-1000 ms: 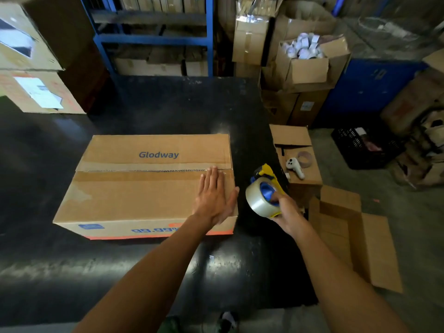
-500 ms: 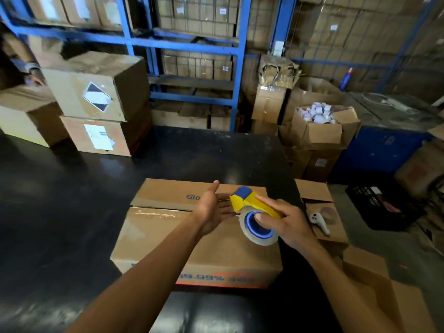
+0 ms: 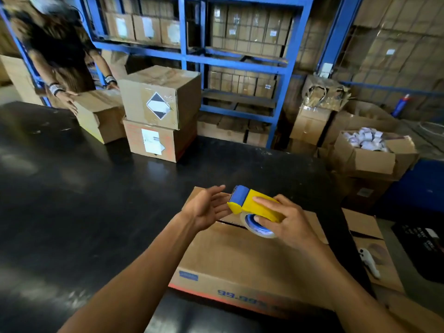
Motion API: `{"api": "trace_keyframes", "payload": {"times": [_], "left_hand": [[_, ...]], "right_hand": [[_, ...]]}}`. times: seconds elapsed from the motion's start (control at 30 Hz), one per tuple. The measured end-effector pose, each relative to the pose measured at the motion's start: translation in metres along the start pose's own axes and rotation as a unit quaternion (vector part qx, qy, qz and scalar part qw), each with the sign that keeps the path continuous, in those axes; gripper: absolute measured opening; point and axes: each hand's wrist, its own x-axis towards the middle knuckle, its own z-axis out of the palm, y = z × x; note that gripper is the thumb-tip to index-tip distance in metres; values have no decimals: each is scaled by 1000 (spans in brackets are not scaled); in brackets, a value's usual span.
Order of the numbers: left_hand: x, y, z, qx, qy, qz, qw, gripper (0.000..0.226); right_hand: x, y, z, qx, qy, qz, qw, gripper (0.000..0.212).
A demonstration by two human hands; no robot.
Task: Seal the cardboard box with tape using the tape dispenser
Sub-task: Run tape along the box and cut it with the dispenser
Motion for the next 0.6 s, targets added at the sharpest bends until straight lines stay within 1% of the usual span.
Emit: {"api": "trace_keyframes", "payload": {"times": [0.1,0.13,0.2,0.3,0.37,0.43,0.5,0.6], "left_hand": [[3,16,-9,-11,46,-4,999,13],[4,21,-10,-11,57,-8,998,9],[10,28,-13,1,81,-7,997,10],[26,35,-18,41,146,29,988,16],[35,36,-23,72,203,64,974,15],[42,35,-33,90,240,84,963,17],[47,36,-52,76,256,85,960,17],[47,37,-91,43,281,90,955,22]], "right_hand": [[17,-4,16,62,0,9,998,52],[23,-5,20,78,1,16,997,51],[36,-7,26,99,-4,24,995,49],[53,-6,34,106,-31,27,993,50],[62,-3,42,81,-60,28,995,55],[68,0,49,42,-96,22,994,59],[71,3,51,12,-122,19,992,58],[70,19,41,-20,-139,6,990,49]]}}
